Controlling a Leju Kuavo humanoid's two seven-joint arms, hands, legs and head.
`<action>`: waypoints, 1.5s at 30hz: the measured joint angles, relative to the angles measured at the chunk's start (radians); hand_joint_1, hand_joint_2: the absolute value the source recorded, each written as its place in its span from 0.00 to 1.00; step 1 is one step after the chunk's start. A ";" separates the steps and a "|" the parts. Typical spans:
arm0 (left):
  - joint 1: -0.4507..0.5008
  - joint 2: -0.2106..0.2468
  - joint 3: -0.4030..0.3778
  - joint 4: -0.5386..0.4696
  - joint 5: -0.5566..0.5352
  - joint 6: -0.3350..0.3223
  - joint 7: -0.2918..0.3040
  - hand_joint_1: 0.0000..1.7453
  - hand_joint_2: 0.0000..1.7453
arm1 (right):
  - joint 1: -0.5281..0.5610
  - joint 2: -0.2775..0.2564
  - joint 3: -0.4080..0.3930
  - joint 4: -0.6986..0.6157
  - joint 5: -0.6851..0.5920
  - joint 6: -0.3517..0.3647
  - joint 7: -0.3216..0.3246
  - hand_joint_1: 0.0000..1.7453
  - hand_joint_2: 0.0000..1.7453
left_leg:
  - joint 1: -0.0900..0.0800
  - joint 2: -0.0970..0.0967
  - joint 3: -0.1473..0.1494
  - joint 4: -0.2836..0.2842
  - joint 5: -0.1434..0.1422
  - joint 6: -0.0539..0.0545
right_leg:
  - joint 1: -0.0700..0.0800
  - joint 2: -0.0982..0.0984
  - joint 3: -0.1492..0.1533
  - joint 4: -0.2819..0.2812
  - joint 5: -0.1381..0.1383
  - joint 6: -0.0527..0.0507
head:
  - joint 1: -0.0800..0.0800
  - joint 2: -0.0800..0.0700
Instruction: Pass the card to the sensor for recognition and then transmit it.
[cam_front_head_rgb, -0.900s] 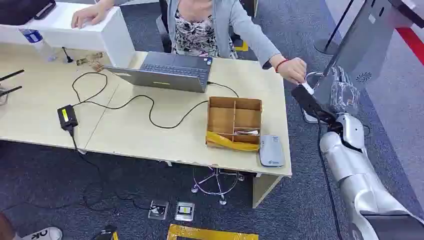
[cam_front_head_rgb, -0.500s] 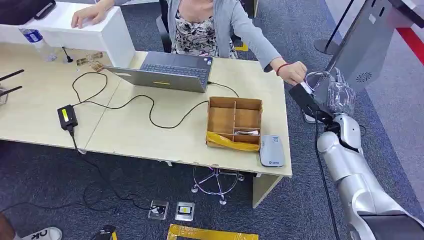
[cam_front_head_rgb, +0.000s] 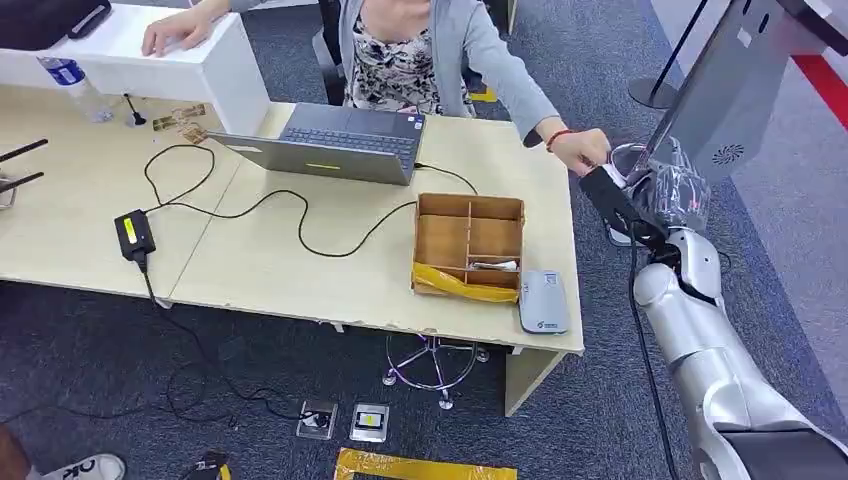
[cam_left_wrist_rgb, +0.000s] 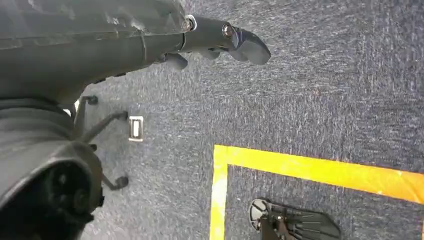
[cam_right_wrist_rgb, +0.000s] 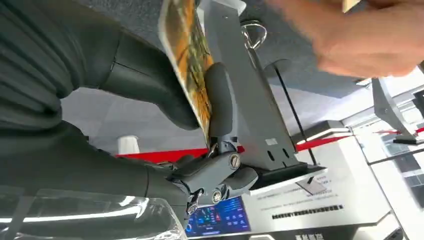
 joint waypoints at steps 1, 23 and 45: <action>0.000 0.000 0.000 0.000 0.004 0.002 -0.001 0.00 0.00 | 0.000 0.000 0.000 0.000 -0.002 0.000 0.000 1.00 1.00 | 0.000 0.000 0.000 0.000 0.000 0.000 | 0.000 0.000 0.000 0.000 0.000 0.000 | 0.000 0.000; 0.022 0.005 0.000 0.000 0.015 0.005 -0.008 0.00 0.00 | 0.103 -0.002 0.025 -0.005 -0.010 0.007 -0.014 1.00 1.00 | 0.000 0.000 0.000 0.000 0.000 0.000 | 0.000 0.000 0.000 0.000 -0.001 -0.001 | 0.000 0.000; 0.023 0.003 0.000 0.000 0.003 0.014 -0.020 0.00 0.00 | 0.199 -0.020 0.138 -0.059 0.025 0.004 -0.046 1.00 1.00 | 0.000 0.000 0.000 0.000 0.000 0.000 | 0.000 0.000 0.000 0.000 -0.001 -0.001 | 0.000 0.000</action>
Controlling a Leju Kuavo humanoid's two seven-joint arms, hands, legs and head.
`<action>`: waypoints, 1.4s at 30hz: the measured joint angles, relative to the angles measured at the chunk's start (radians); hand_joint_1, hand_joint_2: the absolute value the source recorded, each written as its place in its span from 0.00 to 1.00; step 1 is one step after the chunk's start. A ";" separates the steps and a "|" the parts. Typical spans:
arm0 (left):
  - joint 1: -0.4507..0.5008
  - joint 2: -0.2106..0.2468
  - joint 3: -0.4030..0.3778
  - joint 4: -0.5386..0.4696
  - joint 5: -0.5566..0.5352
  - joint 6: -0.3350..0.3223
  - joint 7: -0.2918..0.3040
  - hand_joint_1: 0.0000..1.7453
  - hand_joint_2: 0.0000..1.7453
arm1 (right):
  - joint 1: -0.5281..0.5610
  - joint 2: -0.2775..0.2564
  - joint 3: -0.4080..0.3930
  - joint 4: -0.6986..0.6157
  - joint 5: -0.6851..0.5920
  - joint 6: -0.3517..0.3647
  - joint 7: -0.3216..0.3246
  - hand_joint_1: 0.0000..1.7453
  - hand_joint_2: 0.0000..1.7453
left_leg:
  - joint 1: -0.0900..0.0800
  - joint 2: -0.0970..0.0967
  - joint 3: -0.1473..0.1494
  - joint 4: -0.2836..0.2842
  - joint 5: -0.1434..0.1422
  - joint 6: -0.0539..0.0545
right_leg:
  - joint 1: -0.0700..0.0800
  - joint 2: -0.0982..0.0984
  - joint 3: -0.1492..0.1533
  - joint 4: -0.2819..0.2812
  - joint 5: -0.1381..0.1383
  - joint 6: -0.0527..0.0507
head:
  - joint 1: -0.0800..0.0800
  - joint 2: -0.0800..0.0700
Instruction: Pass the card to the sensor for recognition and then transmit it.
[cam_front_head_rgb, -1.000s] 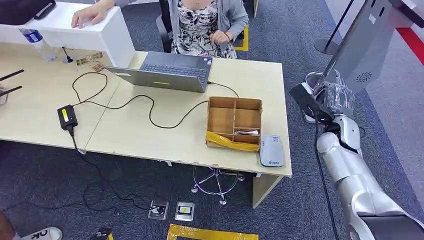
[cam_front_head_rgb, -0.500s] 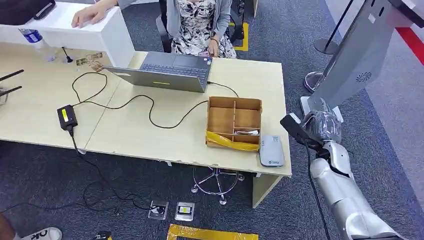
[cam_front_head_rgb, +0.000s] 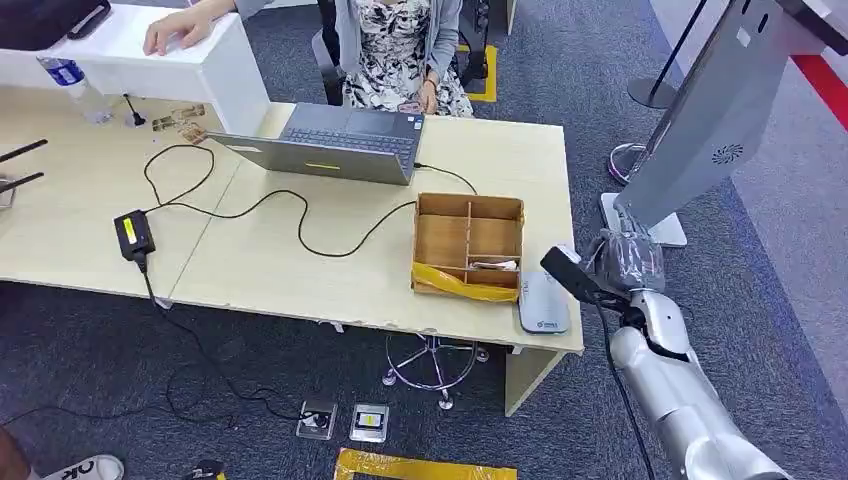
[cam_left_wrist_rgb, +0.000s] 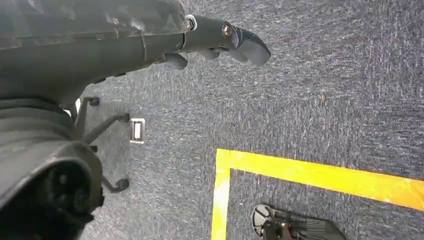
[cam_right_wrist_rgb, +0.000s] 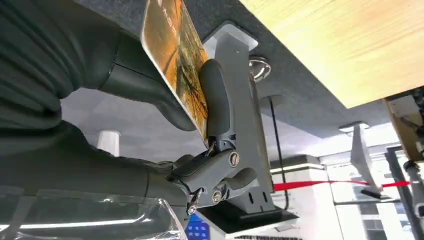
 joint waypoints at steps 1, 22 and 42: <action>0.000 0.000 0.000 0.000 -0.001 0.002 0.000 0.00 0.00 | 0.001 0.001 0.007 -0.001 0.004 0.000 0.002 1.00 1.00 | 0.000 0.000 0.000 0.000 0.000 0.000 | 0.000 0.000 0.000 0.000 0.000 0.000 | 0.000 0.000; 0.000 -0.008 0.000 0.000 -0.016 0.015 0.001 0.00 0.00 | 0.067 0.028 0.102 -0.002 -0.046 0.020 -0.002 1.00 1.00 | 0.000 0.000 0.000 0.000 0.000 0.000 | 0.000 0.000 0.000 0.000 0.000 0.000 | 0.000 0.000; 0.004 -0.020 0.000 0.000 -0.021 0.031 0.014 0.00 0.00 | 0.102 0.037 0.130 0.016 -0.125 0.035 0.000 1.00 1.00 | 0.000 0.000 0.000 0.000 0.000 -0.001 | 0.000 0.000 0.000 0.000 0.000 0.000 | 0.000 0.000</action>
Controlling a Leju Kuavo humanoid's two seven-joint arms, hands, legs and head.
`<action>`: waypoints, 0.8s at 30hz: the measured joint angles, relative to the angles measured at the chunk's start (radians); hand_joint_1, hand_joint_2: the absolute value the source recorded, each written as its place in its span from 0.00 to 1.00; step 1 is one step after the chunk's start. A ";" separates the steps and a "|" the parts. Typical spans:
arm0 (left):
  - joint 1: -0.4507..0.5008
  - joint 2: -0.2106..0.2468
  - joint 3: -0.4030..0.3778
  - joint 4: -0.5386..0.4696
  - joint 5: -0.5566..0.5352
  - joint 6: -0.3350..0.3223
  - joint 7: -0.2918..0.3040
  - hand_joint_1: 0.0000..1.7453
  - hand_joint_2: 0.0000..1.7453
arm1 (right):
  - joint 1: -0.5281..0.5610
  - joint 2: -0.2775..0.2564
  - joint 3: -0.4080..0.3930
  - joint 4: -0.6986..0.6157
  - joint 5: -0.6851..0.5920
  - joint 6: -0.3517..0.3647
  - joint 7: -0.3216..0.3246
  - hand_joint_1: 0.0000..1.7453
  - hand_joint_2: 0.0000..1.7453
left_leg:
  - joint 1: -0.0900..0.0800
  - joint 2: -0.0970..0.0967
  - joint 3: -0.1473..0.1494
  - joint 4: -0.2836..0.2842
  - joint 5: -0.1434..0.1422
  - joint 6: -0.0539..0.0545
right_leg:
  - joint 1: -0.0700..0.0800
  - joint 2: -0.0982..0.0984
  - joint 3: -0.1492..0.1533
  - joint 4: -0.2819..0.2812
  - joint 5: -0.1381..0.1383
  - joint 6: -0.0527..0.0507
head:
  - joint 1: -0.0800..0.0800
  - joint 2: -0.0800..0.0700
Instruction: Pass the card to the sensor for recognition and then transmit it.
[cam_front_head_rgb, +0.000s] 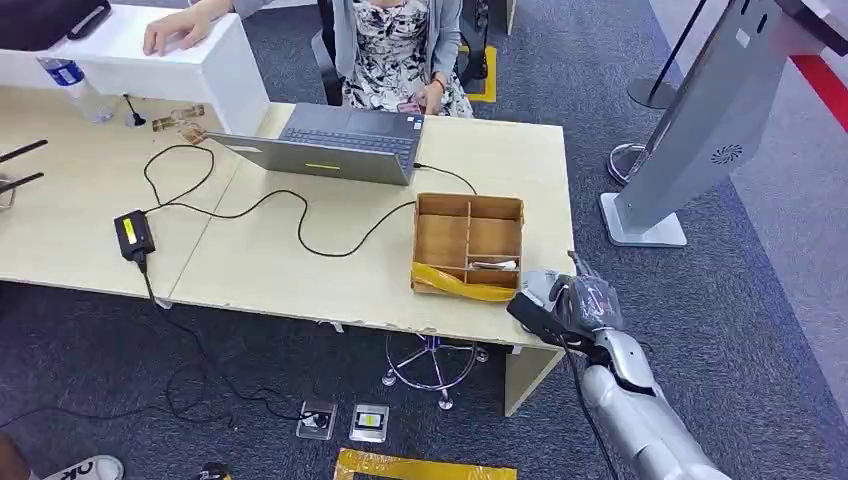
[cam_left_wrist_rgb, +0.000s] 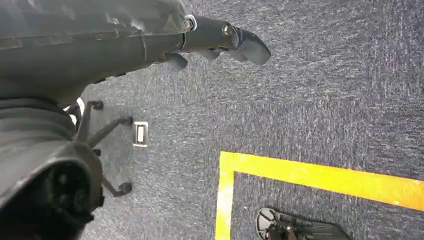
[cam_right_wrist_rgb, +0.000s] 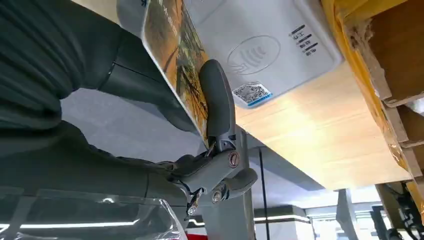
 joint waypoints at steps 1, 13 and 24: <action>0.000 -0.001 0.000 0.000 0.000 0.000 0.000 0.00 0.00 | 0.000 0.000 0.001 0.000 -0.002 0.000 0.002 1.00 1.00 | 0.000 0.000 0.000 0.000 0.000 0.000 | 0.000 0.000 0.000 0.000 0.000 0.000 | 0.000 0.000; 0.000 -0.005 0.000 0.000 -0.005 0.000 0.002 0.00 0.00 | 0.001 0.000 0.004 0.000 -0.026 0.003 0.008 1.00 1.00 | 0.000 0.000 0.001 0.000 0.000 0.000 | 0.000 0.001 0.000 0.000 0.000 0.000 | 0.000 0.000; -0.007 -0.005 0.000 0.000 -0.034 -0.018 0.001 0.00 0.00 | -0.028 -0.011 0.014 -0.002 -0.032 -0.008 0.026 1.00 1.00 | 0.000 0.000 0.000 0.000 0.000 0.000 | 0.000 0.001 0.000 0.000 0.000 0.000 | 0.000 0.000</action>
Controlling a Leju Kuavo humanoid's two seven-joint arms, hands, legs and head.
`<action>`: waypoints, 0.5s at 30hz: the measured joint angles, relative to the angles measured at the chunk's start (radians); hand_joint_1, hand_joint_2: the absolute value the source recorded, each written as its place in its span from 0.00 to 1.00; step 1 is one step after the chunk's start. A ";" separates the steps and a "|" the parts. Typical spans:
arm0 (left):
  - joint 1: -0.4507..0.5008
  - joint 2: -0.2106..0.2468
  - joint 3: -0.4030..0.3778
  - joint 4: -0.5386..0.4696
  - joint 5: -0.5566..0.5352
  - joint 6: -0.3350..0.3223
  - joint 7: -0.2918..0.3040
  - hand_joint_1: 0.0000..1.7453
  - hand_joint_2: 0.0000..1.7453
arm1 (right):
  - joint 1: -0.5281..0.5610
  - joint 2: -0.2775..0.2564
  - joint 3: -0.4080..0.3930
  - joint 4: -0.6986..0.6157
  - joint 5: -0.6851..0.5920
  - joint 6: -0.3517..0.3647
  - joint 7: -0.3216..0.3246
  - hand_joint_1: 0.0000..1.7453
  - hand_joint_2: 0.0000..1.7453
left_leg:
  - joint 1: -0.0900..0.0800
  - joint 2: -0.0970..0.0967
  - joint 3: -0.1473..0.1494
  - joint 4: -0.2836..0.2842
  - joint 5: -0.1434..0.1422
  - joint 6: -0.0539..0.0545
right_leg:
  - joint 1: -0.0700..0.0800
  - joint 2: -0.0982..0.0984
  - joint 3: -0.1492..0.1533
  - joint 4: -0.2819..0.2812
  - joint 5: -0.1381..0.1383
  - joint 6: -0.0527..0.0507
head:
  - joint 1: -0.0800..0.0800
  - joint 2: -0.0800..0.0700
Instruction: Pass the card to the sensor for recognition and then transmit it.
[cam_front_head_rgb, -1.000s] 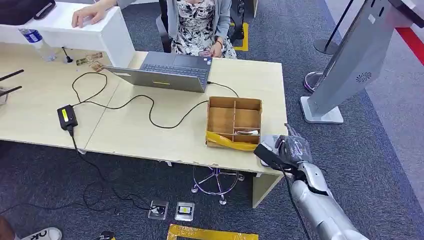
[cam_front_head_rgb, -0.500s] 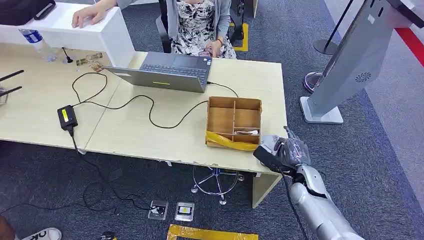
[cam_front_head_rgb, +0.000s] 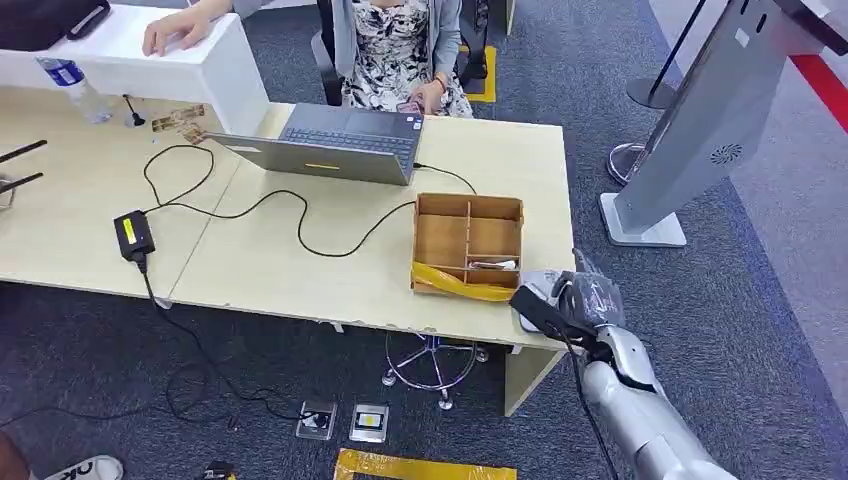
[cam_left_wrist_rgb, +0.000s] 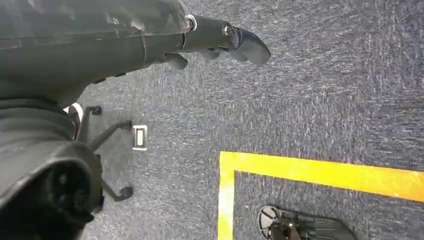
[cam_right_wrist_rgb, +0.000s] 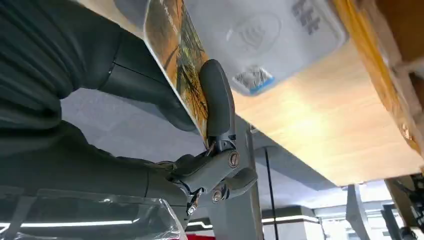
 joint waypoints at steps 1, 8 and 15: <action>-0.003 0.000 0.000 0.000 0.000 -0.001 0.000 0.00 0.00 | -0.014 0.000 0.003 -0.002 0.001 0.000 0.005 1.00 1.00 | 0.000 0.000 0.000 0.000 0.000 0.000 | 0.000 0.000 0.000 0.000 0.000 0.000 | 0.000 0.000; -0.025 -0.001 0.000 0.000 -0.018 -0.023 0.000 0.00 0.00 | -0.151 -0.001 0.014 -0.011 0.066 0.029 0.057 1.00 1.00 | 0.000 0.000 0.000 0.000 0.000 0.000 | 0.000 0.000 0.000 0.000 0.000 0.000 | 0.000 0.000; -0.053 -0.008 -0.012 0.000 -0.032 -0.040 0.016 0.00 0.00 | -0.305 0.023 0.023 -0.010 0.140 0.083 0.109 1.00 1.00 | 0.000 0.001 0.000 0.000 0.001 0.000 | 0.000 0.001 0.000 0.001 0.000 0.000 | 0.000 0.000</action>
